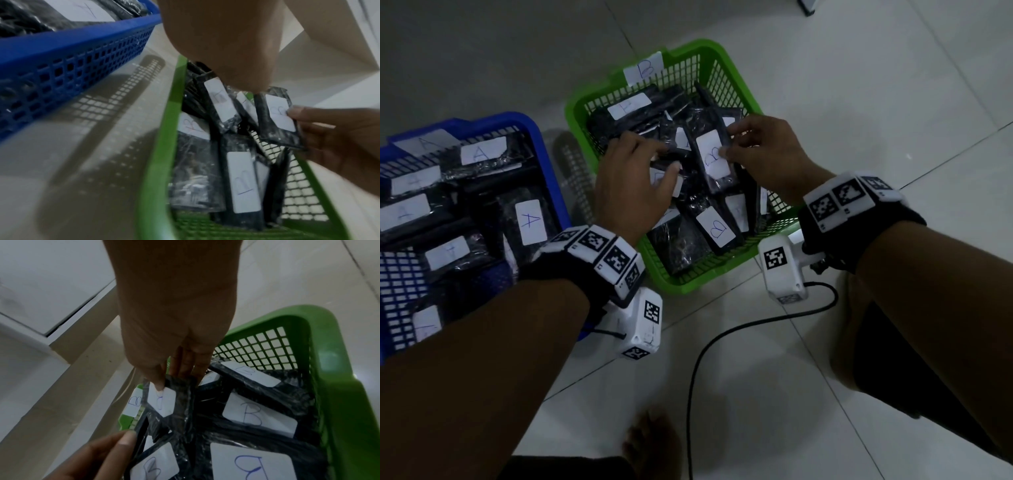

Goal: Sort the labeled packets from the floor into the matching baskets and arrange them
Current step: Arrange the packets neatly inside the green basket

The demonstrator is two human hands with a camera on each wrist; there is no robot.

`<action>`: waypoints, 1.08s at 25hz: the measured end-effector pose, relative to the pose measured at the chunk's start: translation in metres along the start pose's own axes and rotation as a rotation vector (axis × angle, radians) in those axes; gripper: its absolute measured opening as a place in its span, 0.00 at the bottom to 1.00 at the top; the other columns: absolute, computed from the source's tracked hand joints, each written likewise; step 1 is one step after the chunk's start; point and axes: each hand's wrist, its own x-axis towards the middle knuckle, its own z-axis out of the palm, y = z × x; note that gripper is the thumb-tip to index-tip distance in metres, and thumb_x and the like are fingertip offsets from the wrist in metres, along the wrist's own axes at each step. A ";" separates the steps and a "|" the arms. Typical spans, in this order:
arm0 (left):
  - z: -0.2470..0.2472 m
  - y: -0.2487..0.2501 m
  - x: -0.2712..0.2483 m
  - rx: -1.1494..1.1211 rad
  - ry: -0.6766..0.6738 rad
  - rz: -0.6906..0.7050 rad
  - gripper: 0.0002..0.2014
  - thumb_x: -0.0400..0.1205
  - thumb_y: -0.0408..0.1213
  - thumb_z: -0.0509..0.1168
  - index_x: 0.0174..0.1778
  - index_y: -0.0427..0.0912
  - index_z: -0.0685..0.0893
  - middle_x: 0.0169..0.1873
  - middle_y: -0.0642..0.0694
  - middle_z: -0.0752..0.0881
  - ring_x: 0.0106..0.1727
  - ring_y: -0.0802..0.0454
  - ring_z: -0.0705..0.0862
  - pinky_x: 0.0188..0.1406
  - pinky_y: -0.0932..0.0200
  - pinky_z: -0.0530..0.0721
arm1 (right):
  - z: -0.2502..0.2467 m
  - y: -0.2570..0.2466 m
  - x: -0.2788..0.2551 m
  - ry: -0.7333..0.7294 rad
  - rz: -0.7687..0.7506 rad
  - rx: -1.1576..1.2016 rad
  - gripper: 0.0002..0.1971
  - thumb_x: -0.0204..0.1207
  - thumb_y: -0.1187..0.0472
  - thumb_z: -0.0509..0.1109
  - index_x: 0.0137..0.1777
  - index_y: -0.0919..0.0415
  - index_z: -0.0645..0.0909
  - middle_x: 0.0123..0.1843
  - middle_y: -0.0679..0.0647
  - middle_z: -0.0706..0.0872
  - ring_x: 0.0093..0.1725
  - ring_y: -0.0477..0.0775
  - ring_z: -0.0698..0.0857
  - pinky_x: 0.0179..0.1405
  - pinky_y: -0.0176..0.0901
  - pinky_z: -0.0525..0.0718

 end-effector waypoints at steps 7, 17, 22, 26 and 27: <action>-0.002 0.027 0.022 -0.673 -0.170 -0.599 0.12 0.78 0.44 0.74 0.55 0.53 0.82 0.43 0.46 0.90 0.41 0.50 0.90 0.40 0.53 0.90 | 0.007 -0.005 -0.014 -0.258 0.144 0.159 0.09 0.75 0.72 0.72 0.55 0.68 0.83 0.47 0.64 0.87 0.44 0.58 0.87 0.54 0.59 0.89; -0.006 0.004 0.007 -0.390 -0.481 -0.461 0.09 0.76 0.35 0.71 0.50 0.50 0.85 0.36 0.54 0.86 0.29 0.62 0.78 0.28 0.68 0.74 | 0.026 0.020 -0.010 -0.364 -0.266 -0.819 0.22 0.63 0.58 0.84 0.56 0.55 0.81 0.51 0.49 0.80 0.51 0.51 0.79 0.48 0.41 0.78; -0.009 0.008 0.016 -0.522 -0.469 -0.617 0.05 0.76 0.35 0.72 0.45 0.48 0.85 0.45 0.47 0.85 0.38 0.53 0.85 0.35 0.56 0.90 | 0.018 0.023 -0.004 -0.189 -0.204 -0.639 0.16 0.69 0.62 0.77 0.56 0.52 0.80 0.52 0.49 0.83 0.51 0.50 0.82 0.50 0.39 0.79; -0.010 0.009 0.020 -0.576 -0.435 -0.708 0.03 0.77 0.33 0.71 0.42 0.43 0.83 0.43 0.42 0.86 0.42 0.49 0.87 0.40 0.51 0.92 | 0.023 0.017 -0.004 0.000 -0.374 -0.596 0.14 0.71 0.63 0.68 0.56 0.54 0.86 0.53 0.48 0.83 0.51 0.47 0.81 0.52 0.40 0.81; -0.012 0.010 0.020 -0.604 -0.409 -0.727 0.03 0.77 0.32 0.71 0.44 0.42 0.83 0.41 0.44 0.85 0.42 0.49 0.87 0.40 0.52 0.92 | 0.026 0.014 -0.007 0.017 -0.391 -0.534 0.13 0.71 0.62 0.68 0.55 0.55 0.87 0.50 0.47 0.85 0.48 0.45 0.82 0.51 0.40 0.83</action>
